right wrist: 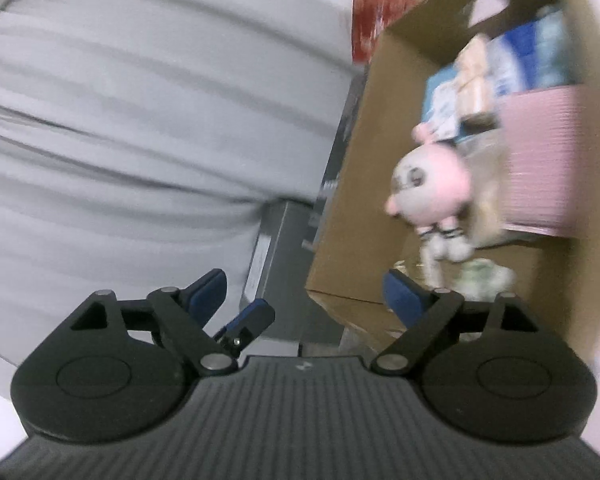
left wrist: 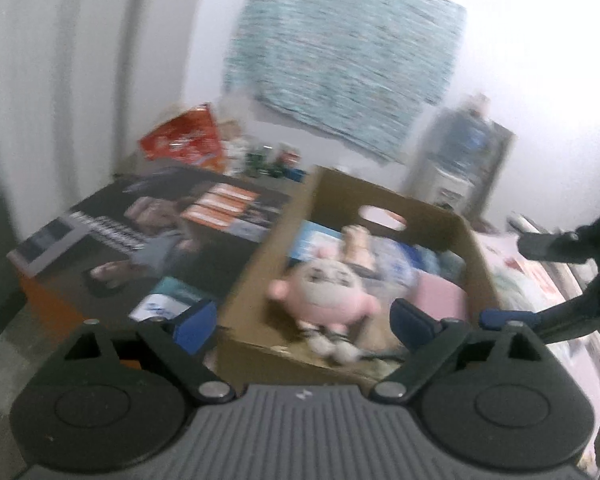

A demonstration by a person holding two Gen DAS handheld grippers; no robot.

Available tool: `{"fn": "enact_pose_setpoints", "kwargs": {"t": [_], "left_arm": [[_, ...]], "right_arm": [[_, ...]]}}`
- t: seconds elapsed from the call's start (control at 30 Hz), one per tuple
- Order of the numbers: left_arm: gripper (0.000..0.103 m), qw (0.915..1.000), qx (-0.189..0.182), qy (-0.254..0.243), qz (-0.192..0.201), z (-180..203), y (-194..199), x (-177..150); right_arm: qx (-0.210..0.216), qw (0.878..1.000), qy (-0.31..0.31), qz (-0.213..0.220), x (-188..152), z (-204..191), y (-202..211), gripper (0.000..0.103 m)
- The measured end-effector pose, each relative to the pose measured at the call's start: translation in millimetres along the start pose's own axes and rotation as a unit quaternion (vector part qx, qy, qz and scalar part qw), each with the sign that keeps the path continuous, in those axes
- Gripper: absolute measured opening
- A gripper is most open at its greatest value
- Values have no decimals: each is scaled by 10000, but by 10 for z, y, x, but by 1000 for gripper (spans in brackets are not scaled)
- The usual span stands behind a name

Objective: Organize soft objects
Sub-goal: 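Withdraw both grippers from the box back toward the bed, then grasp the white yogurt cup on the bed with the right gripper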

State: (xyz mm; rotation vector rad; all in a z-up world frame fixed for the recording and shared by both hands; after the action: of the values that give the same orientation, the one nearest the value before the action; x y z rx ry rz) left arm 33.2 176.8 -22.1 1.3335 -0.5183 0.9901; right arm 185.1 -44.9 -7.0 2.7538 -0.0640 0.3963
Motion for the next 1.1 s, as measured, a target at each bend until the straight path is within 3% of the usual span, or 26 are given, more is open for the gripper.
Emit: {"fn": "enact_pose_setpoints", "kwargs": {"t": [0.13,0.23,0.33,0.4,0.47,0.53,0.77,0.8,0.9,1.03,1.1], "left_arm": [[100,9987,-360,-330,-126,435,-82,-86],[100,9968,-560,-545,-195,713,-132,-152],[101,9941,-711,-789,-241,987,-158,-226],[101,9922,-772,-944,-276,1144,-178,-282],[101,9903,-812,-1078,-340,1297,-209,-349],[101,9886,-848,-1180,-400,1436,-235,-414],[101,9810,-969,-1569,-604,1834,-258,-671],[101,9795,-987,-1638,-627,1877,-256,-712],[101,9759,-1041,-1790,-681,1985,-247,-807],[101,9704,-1159,-1972,-778,2176,-255,-912],[101,9673,-1241,-2066,-789,2290,-260,-965]], "right_arm": [[-331,9965,64,759,-143,320,801,86],[-957,9832,211,1538,-139,581,1521,86],[-1733,9570,328,2301,-99,809,2180,86],[-2473,9274,440,2773,-54,1008,2578,86],[-3098,9011,557,2983,9,1210,2819,86],[-3641,8800,643,2981,95,1465,2951,86],[-4652,8416,1297,2420,432,2136,2612,84],[-4734,8383,1375,2329,464,2202,2566,81],[-4980,8264,1455,2188,505,2383,2460,57],[-4778,8338,1318,2431,456,2443,2541,56],[-4571,8438,1125,2578,348,2428,2631,56]]}}
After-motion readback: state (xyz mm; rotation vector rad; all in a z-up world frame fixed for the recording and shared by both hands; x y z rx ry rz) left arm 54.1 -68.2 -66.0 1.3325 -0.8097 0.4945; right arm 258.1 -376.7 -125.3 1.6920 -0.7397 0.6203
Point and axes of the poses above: each gripper's, at about its wrist camera, not at the fingertips, and y roughly against the way its jaws point, z to its right, x to its top, the point moved 6 cm from there along -y, roughly the way its jaws point, and after that the axes turned 1 degree about -x, right-handed, at the moved point
